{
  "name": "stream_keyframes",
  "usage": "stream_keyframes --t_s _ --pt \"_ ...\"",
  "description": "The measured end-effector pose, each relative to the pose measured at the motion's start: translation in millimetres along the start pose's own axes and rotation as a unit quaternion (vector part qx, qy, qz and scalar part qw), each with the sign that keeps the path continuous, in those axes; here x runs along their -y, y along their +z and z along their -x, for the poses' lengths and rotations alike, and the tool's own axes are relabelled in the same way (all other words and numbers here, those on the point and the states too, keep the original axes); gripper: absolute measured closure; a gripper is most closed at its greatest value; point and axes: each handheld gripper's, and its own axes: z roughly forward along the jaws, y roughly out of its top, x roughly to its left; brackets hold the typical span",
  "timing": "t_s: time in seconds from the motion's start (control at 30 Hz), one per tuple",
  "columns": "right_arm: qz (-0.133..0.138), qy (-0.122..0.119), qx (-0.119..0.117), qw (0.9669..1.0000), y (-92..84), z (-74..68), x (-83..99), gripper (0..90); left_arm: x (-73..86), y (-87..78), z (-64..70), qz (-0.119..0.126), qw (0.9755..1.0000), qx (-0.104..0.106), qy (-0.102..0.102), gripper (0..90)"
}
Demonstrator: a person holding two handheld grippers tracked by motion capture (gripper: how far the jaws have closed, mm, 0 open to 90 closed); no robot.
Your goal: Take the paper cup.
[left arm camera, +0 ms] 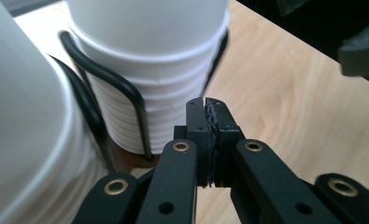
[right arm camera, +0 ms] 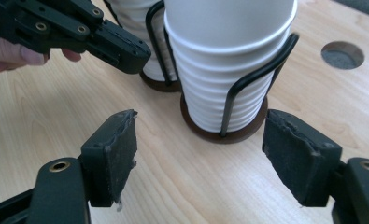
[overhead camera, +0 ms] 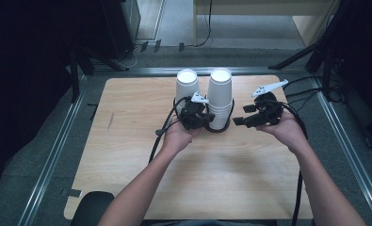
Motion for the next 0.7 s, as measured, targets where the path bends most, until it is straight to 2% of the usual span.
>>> stream_keyframes --t_s 0.07,0.1,0.13,0.33,0.4,0.57,0.7 --pt "0.001 -0.001 0.001 1.0 -0.1 0.5 -1.8 26.0 -1.7 0.3 0.7 0.002 1.0 -0.003 0.0 89.3" --pt "0.003 -0.001 0.003 1.0 -0.3 1.0 -5.8 25.6 -4.8 1.6 2.7 0.002 0.9999 -0.015 -0.001 89.4" --pt "0.003 -0.002 0.003 1.0 -0.3 1.0 -7.1 25.5 -5.8 2.5 2.9 0.002 0.9999 -0.017 -0.001 89.5" --pt "0.013 -0.006 0.009 0.9999 -1.8 1.5 -19.1 23.6 -7.0 6.9 -0.4 0.005 0.9993 -0.032 -0.02 89.4" --pt "0.016 -0.008 0.011 0.9998 -2.3 1.6 -21.7 23.4 -6.7 7.5 -0.6 0.005 0.9991 -0.035 -0.022 89.4" --pt "0.035 -0.02 0.007 0.9992 -6.5 1.7 -41.3 22.3 -5.8 8.8 2.3 0.007 0.999 -0.042 -0.017 89.3" --pt "0.033 -0.029 0.008 0.999 -6.4 1.6 -52.1 21.4 -5.7 9.5 3.7 0.009 0.999 -0.043 -0.014 89.3"
